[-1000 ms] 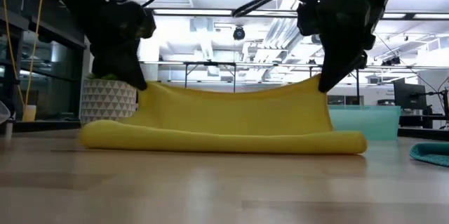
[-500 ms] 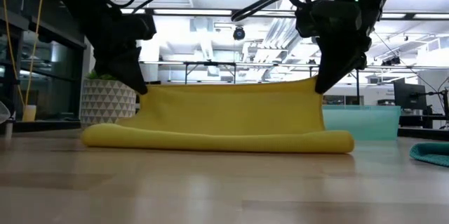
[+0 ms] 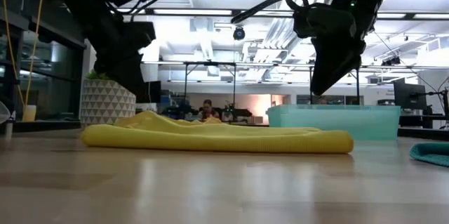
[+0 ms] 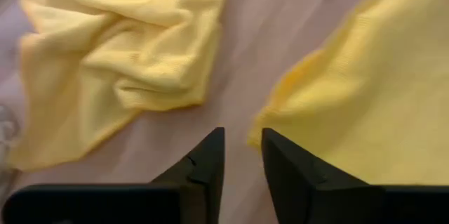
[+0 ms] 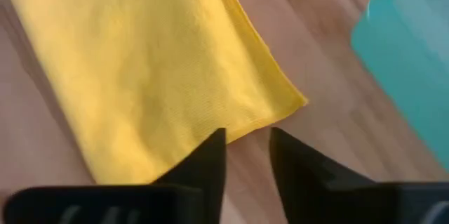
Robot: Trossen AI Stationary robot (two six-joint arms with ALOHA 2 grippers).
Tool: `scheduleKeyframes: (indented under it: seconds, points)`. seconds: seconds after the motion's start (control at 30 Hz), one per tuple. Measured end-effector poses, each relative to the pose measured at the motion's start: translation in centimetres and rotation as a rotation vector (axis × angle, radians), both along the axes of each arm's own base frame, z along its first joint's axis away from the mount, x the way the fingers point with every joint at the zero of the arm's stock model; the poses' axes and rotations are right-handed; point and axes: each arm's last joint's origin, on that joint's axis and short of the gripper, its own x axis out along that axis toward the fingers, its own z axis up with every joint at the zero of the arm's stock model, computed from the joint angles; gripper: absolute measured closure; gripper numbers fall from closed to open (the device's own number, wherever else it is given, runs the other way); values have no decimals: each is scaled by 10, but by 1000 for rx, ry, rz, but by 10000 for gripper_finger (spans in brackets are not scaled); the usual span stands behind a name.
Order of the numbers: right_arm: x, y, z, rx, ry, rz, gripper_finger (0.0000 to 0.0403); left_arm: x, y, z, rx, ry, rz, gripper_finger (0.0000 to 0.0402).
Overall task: Fold microfiber towels
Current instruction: Fold the bottom yellow towel
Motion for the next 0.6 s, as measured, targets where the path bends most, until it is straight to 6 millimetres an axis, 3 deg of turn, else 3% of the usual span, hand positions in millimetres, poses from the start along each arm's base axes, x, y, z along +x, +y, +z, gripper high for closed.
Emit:
scheduleKeyframes:
  seconds: [0.3,0.43,0.6]
  points:
    - [-9,-7,-4,48,124,39,193,-10,21,11,-123,-64,-62,240]
    - [-20,3,-7,47,232,77,181,-8,11,12,-192,-121,-186,226]
    - [-26,21,-8,39,259,143,180,-8,-13,-10,-226,-185,-318,223]
